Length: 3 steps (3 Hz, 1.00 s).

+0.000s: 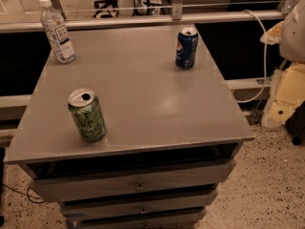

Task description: Move pepsi can near green can

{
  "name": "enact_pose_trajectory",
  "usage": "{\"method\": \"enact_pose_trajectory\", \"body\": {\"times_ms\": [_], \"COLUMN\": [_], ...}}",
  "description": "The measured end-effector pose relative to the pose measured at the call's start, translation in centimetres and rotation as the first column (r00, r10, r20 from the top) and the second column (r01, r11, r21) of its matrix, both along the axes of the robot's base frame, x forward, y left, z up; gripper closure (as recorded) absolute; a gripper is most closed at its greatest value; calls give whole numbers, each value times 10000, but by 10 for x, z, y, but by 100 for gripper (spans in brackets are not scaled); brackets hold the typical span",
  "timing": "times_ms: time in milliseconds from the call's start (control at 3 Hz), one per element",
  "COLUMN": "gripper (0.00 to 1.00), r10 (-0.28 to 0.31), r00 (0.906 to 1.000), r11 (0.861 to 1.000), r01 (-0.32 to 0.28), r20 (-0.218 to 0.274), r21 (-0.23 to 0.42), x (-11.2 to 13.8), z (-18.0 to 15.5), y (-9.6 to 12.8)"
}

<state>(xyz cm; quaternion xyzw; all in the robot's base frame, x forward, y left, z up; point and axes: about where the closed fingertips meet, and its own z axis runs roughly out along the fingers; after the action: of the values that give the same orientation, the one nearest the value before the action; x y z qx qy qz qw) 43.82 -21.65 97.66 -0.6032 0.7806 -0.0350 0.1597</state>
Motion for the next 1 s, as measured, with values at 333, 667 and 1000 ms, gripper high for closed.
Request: {"method": "enact_pose_trajectory", "body": {"times_ms": [333,667,1000], "gripper": [0,0,0], "r10": [0,72,-59], "r00": [10000,9996,9991], "r11": [10000,9994,9917], "r01": [0,-81,6], "r20": [3,265,411], "r21": [1,344,1282], "x": [0,11,47], "z": [0,1,-12], "y": [0,-12,-18]}}
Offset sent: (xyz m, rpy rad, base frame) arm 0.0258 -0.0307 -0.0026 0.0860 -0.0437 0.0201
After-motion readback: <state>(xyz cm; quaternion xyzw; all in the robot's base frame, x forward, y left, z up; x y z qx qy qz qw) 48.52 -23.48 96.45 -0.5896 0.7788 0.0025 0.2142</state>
